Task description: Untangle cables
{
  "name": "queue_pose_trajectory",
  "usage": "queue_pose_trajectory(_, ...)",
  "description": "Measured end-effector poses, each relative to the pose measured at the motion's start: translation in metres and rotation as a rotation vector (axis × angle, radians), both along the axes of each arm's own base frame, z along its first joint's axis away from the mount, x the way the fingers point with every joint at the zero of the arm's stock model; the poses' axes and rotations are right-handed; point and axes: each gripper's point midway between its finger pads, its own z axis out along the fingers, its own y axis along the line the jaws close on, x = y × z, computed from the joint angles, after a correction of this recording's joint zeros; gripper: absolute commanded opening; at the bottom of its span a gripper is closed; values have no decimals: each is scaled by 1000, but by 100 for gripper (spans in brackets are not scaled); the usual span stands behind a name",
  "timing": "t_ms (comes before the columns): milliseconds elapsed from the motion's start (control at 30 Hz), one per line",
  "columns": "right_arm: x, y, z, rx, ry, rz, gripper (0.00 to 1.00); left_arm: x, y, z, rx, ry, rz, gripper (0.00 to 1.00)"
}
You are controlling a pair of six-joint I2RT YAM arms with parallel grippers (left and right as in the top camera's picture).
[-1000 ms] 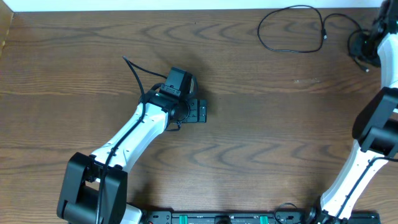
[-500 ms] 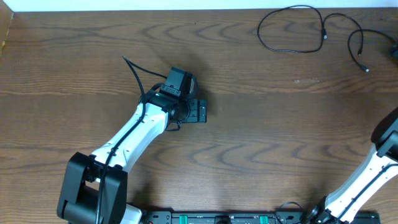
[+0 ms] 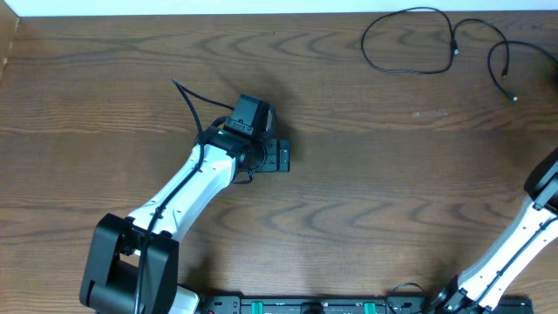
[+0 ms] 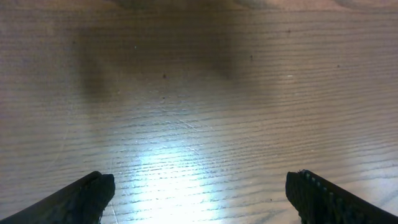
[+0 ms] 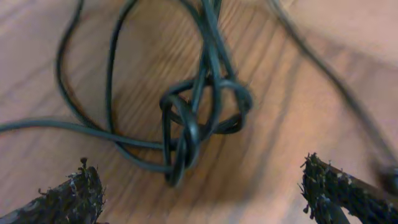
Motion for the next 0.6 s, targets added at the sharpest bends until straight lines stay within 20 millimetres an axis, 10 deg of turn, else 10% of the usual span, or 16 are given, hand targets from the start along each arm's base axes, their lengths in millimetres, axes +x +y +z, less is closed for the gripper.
queue_pose_trajectory(233, 25, -12, -12, -57, -109, 23, 93, 0, 0, 0, 0, 0, 0, 95)
queue_pose_trajectory(333, 33, -16, -12, -93, -141, 37, 68, 0, 0, 0, 0, 0, 0, 95)
queue_pose_trajectory(467, 34, -14, -26, -84, -126, 58, 9, 0, 0, 0, 0, 0, 0, 95)
queue_pose_trajectory(600, 42, -11, -16, -79, -161, 98, 1, 0, 0, 0, 0, 0, 0, 95)
